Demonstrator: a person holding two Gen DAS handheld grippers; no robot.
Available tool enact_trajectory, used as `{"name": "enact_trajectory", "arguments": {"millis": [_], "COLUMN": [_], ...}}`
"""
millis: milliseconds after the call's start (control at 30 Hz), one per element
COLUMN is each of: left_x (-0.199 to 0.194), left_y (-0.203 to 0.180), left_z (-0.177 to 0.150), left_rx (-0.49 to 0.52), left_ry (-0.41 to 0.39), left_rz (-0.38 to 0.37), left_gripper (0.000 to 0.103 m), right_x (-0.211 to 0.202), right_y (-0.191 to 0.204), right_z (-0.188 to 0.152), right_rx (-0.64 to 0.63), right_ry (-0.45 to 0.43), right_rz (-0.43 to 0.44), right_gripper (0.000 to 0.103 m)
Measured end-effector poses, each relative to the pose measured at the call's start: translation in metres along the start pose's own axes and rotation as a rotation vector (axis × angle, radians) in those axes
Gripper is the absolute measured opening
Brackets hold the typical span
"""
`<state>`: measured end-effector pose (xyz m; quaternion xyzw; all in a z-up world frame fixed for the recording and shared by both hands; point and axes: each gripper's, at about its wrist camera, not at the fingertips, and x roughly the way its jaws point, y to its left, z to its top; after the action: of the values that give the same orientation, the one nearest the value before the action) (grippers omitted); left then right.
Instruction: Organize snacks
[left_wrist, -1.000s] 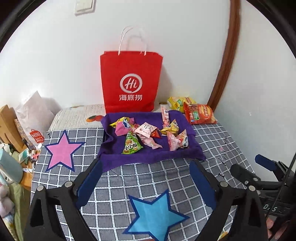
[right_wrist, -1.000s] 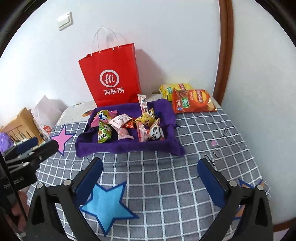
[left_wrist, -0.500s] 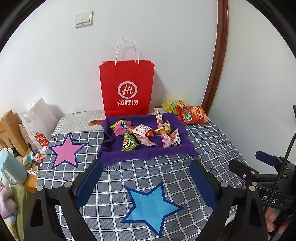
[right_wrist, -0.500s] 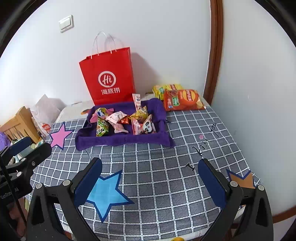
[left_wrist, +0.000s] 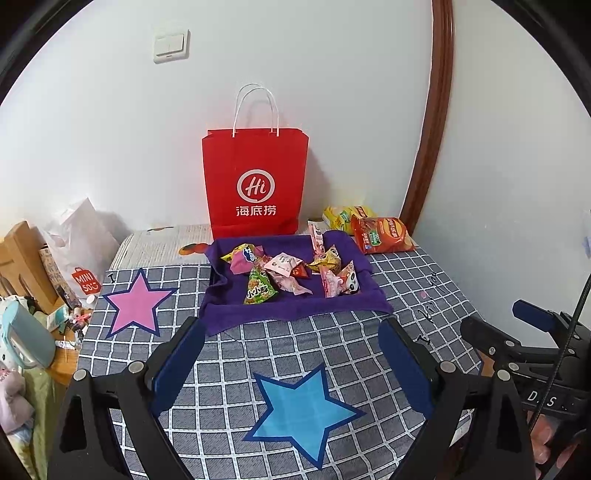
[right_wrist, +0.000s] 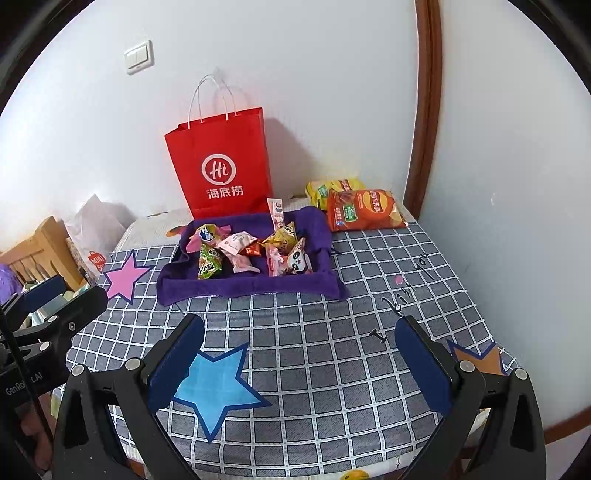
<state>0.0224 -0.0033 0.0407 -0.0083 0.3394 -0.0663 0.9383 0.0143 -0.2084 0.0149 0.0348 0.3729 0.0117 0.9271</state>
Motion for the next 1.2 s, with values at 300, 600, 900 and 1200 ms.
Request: {"name": "enact_trajectory", "arguments": {"millis": [300, 600, 900, 1200], "left_x": [0.0015, 0.0024, 0.0013, -0.0007], "left_y": [-0.0031, -0.0022, -0.0027, -0.0049], "left_z": [-0.001, -0.0028, -0.0034, -0.0037], "left_rx": [-0.003, -0.008, -0.01, -0.012], "left_ry": [0.01, 0.013, 0.01, 0.008], "left_rz": [-0.007, -0.013, -0.013, -0.013], "left_gripper": [0.095, 0.095, 0.095, 0.095], "right_x": [-0.003, -0.0049, -0.0073, -0.0086], "right_y": [0.0002, -0.0019, -0.0017, -0.0001], "right_z": [-0.0016, -0.0016, -0.0027, -0.0032], "right_rx": [-0.002, 0.005, 0.006, 0.003], "right_ry": [-0.006, -0.008, -0.016, -0.018], "right_rz": [-0.003, -0.003, -0.001, -0.001], "right_gripper": [0.102, 0.102, 0.102, 0.102]}}
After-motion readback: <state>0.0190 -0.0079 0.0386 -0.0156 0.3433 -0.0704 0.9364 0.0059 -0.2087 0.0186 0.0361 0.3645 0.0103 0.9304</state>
